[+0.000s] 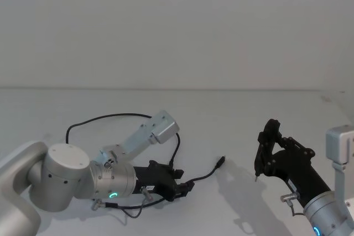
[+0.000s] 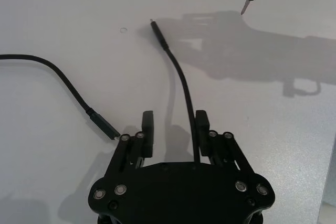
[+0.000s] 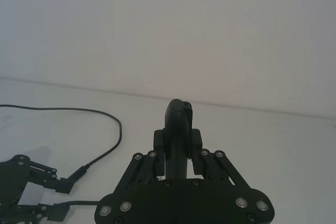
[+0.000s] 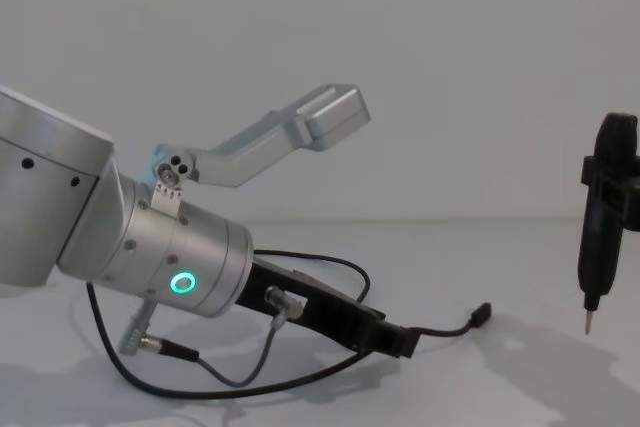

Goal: Pick up the data cable with the one hand.

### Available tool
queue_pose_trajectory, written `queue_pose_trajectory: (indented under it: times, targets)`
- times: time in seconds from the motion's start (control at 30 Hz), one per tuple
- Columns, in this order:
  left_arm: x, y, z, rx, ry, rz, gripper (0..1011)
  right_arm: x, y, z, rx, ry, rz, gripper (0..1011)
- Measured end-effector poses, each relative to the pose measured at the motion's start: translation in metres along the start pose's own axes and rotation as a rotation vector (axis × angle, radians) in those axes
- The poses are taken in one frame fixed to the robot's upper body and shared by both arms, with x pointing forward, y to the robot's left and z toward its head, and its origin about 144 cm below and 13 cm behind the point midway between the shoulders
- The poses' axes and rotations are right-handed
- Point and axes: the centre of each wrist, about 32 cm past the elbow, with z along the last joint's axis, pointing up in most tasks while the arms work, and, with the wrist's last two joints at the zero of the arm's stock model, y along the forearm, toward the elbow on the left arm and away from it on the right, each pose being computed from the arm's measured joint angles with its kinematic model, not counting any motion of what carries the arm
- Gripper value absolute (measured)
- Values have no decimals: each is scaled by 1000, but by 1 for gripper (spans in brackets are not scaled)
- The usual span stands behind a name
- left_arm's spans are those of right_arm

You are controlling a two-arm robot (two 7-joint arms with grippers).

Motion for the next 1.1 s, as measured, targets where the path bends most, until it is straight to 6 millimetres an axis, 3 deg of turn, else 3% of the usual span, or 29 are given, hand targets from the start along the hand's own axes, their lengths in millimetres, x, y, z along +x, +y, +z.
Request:
queue_pose_trajectory:
  times: [0.37,0.5,0.83,1.1]
  targets:
    - [0,-1,0,2,0,1,119,0,0,0,0,0,0,279]
    - [0,-1,0,3,0,0,42,0,0,0,0,0,0,279]
    - [0,1,0,-1,-29,-6,37,1,2,8,12,16,9,279]
    - [2,10,2,-17,-93,-18,37,1,7,26,39,45,47,279]
